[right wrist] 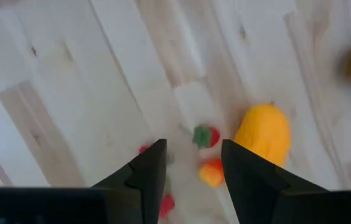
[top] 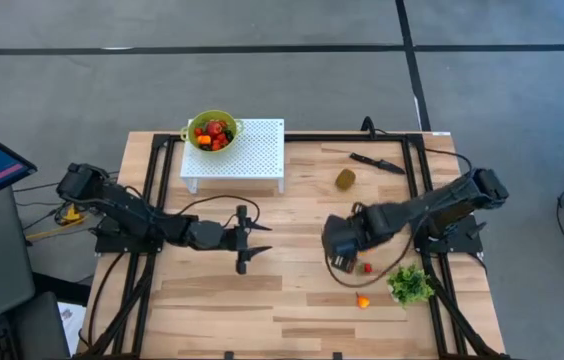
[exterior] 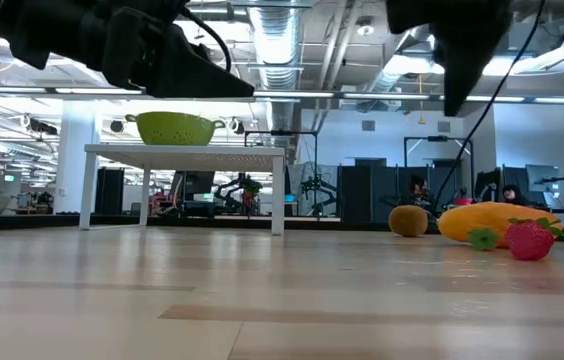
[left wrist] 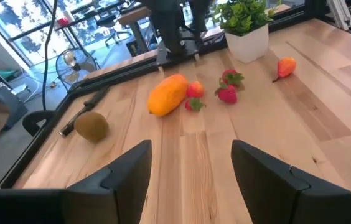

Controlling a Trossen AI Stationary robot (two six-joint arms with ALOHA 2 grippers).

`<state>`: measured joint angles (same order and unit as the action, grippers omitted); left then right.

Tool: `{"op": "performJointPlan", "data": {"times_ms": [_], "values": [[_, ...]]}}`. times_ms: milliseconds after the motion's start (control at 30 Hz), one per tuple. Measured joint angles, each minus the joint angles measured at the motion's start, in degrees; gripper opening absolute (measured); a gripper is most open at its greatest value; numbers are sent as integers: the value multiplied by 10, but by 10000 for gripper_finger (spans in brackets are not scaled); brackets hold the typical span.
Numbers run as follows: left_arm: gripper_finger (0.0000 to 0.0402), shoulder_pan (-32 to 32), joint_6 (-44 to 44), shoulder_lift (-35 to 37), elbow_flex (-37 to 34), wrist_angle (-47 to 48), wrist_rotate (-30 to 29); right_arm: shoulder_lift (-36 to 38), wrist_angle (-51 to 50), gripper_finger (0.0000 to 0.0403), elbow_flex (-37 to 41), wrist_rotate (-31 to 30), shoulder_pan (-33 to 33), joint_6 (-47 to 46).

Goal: Pick & Place Fruit
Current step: Put the strawberry into the green strainer bowl on the shelf

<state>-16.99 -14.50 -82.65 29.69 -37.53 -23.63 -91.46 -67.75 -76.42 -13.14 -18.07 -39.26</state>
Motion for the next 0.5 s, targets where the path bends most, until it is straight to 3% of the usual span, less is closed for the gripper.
{"op": "performJointPlan", "data": {"times_ms": [300, 500], "values": [[214, 0, 0, 0, 0, -3, -1, -37, 32, 145, 63, -7, -78, -103], [214, 0, 0, 0, 0, -3, -1, -79, 57, 187, 79, 6, -86, -99]]}}
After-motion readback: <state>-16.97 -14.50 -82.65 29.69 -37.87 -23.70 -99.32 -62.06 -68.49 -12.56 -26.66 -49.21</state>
